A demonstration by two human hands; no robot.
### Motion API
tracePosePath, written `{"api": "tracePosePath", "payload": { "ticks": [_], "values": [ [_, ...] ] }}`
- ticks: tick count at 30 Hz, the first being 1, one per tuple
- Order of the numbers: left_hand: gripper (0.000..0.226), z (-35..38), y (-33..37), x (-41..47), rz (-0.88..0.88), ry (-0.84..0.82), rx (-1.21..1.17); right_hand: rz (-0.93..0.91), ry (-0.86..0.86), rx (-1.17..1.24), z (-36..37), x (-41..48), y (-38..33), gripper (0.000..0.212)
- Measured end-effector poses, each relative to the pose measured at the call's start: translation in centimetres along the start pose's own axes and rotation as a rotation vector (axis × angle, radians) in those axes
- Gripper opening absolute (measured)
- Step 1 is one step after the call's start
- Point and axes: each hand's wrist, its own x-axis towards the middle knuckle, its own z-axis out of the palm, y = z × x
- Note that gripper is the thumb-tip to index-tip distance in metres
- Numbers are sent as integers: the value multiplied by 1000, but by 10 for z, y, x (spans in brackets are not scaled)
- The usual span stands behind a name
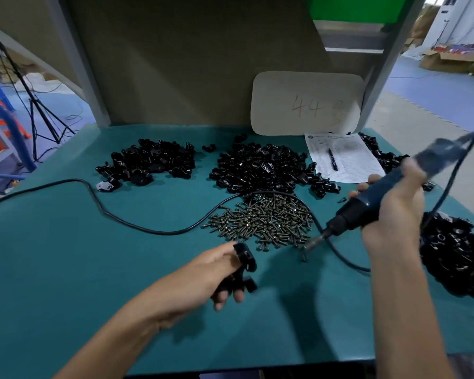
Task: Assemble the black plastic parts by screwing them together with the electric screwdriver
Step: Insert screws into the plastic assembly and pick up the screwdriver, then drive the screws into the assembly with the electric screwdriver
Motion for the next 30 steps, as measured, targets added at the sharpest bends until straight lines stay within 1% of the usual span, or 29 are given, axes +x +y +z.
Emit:
{"api": "tracePosePath", "payload": {
  "ticks": [2, 4, 6, 8, 11, 12, 13, 14, 15, 16, 18, 19, 20, 21, 22, 24, 26, 28, 29, 30],
  "values": [
    [46, -2, 1, 6, 12, 71, -38, 97, -79, -341, -12, 13, 6, 39],
    [46, -1, 0, 11, -17, 109, -178, 167, -145, -674, -31, 26, 23, 31],
    [37, -1, -3, 15, -29, 137, -288, 127, -168, -991, -49, 29, 45, 26],
    [31, -1, -2, 17, -21, 148, -312, 82, -166, -1270, -62, 30, 63, 31],
    [33, -2, 1, 19, -8, 159, -276, 75, -172, -1477, -65, 30, 73, 40],
    [34, -3, 3, 19, -3, 160, -259, 47, -185, -1550, -62, 29, 71, 48],
    [35, -4, 4, 18, -2, 158, -245, -6, -205, -1597, -58, 24, 66, 61],
    [35, -4, 6, 19, -5, 149, -236, -87, -257, -1584, -50, 16, 57, 72],
    [33, -5, 7, 20, -12, 134, -233, -156, -375, -1493, -38, 5, 45, 75],
    [32, -6, 9, 20, -30, 113, -232, -178, -558, -1315, -25, -10, 33, 69],
    [32, -5, 12, 21, -68, 57, -227, -65, -987, -940, -1, -45, 19, 51],
    [33, -5, 13, 22, -81, 25, -231, -24, -1151, -868, 7, -60, 17, 47],
    [33, -5, 14, 21, -88, -12, -246, -41, -1254, -866, 11, -70, 16, 44],
    [35, -6, 16, 20, -97, -55, -275, -81, -1307, -861, 14, -76, 17, 40],
    [38, -7, 17, 19, -110, -103, -317, -93, -1308, -831, 16, -80, 17, 37],
    [49, -12, 17, 15, -136, -201, -445, -12, -1252, -684, 17, -82, 15, 32],
    [54, -17, 15, 12, -130, -276, -580, 50, -1195, -554, 15, -84, 16, 29],
    [60, -18, 12, 9, -81, -305, -610, 71, -1144, -470, 13, -85, 19, 29],
    [58, -17, 11, 9, -48, -288, -580, 80, -1130, -435, 12, -86, 21, 30],
    [51, -16, 9, 9, -16, -246, -528, 90, -1125, -401, 11, -88, 22, 31]
  ]
}}
